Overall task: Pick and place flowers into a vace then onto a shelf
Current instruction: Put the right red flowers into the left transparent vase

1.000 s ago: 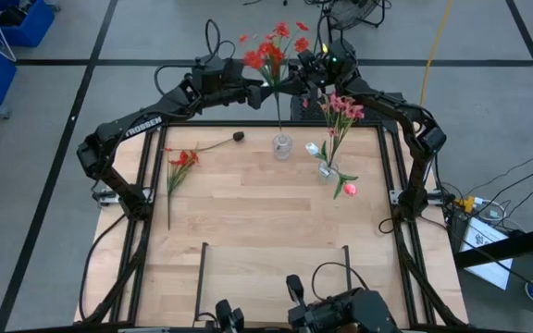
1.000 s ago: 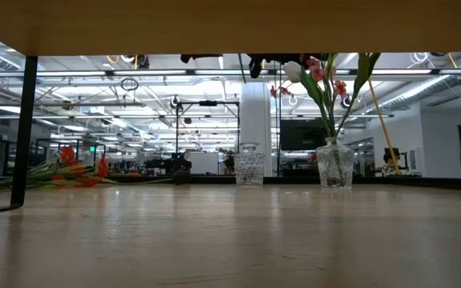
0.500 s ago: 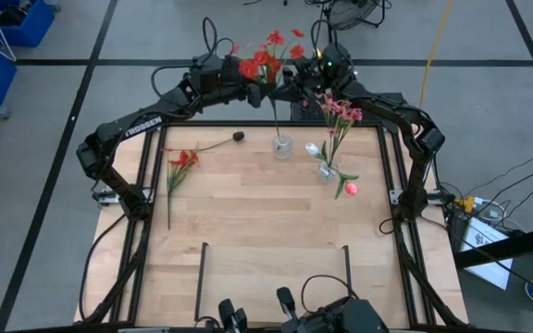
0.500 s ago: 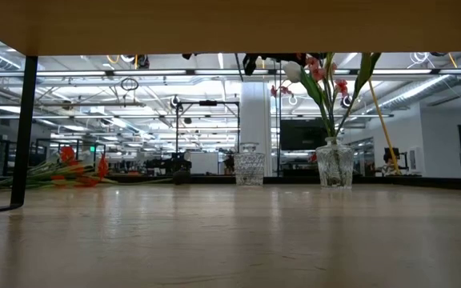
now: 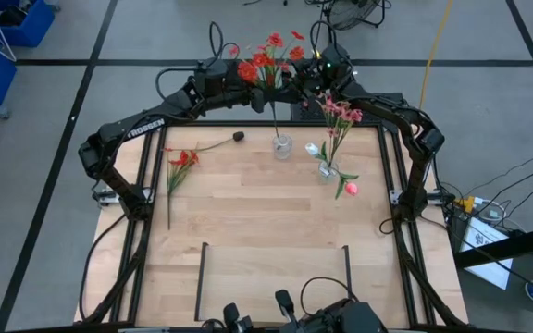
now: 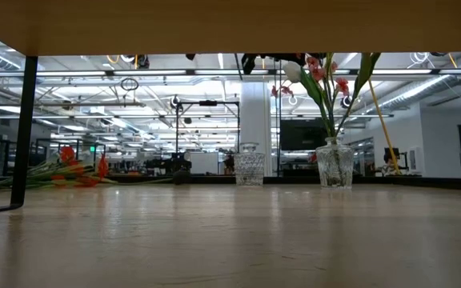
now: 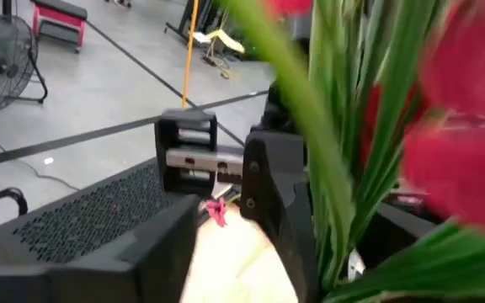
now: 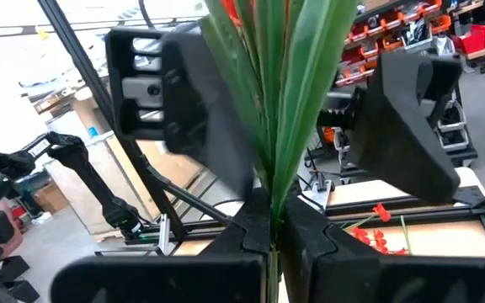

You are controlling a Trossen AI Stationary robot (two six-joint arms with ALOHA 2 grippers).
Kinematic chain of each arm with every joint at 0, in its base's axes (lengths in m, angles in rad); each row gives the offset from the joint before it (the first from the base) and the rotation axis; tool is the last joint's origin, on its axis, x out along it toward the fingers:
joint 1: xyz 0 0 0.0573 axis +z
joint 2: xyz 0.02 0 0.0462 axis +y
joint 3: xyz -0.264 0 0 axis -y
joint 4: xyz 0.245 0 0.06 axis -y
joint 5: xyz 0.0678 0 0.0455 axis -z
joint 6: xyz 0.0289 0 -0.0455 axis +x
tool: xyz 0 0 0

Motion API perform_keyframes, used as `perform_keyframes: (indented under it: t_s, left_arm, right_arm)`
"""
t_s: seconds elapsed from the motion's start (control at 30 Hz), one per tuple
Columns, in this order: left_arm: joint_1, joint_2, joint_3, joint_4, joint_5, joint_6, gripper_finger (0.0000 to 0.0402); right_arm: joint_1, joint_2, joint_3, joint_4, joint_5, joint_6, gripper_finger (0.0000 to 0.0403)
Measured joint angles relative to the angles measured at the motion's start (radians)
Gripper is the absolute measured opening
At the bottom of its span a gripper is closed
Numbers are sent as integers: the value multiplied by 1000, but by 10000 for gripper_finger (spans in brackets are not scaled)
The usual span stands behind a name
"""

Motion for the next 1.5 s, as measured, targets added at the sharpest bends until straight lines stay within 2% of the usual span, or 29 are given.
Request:
perform_keyframes:
  t_s: [0.17, 0.27, 0.33, 0.63, 1.03, 1.27, 1.37, 1.5]
  left_arm:
    - [1, 0, 0, 5, -3, 0, 149]
    - [11, 0, 0, 8, 50, 28, 55]
    - [14, 0, 0, 7, 73, 31, 18]
    - [17, -1, 0, 1, 84, 12, 11]
    - [29, -1, -2, -12, 96, 28, 10]
    - [30, -1, -2, -3, 113, 16, 10]
    - [30, -1, -2, -1, 112, 16, 10]
    - [29, -1, -2, 0, 111, 25, 10]
  right_arm:
    - [0, 0, -2, -5, 4, 1, 0]
    - [0, 0, -2, -6, 13, 3, 2]
    - [0, 1, -2, -7, 18, 3, 4]
    - [-15, 0, -2, 6, 7, 71, 52]
    - [-82, -73, 0, -4, 39, 50, 179]
    - [-144, -84, 1, -53, 253, -35, 228]
    - [-170, -85, 1, -56, 315, -37, 235]
    - [-187, -84, 1, -59, 327, -43, 235]
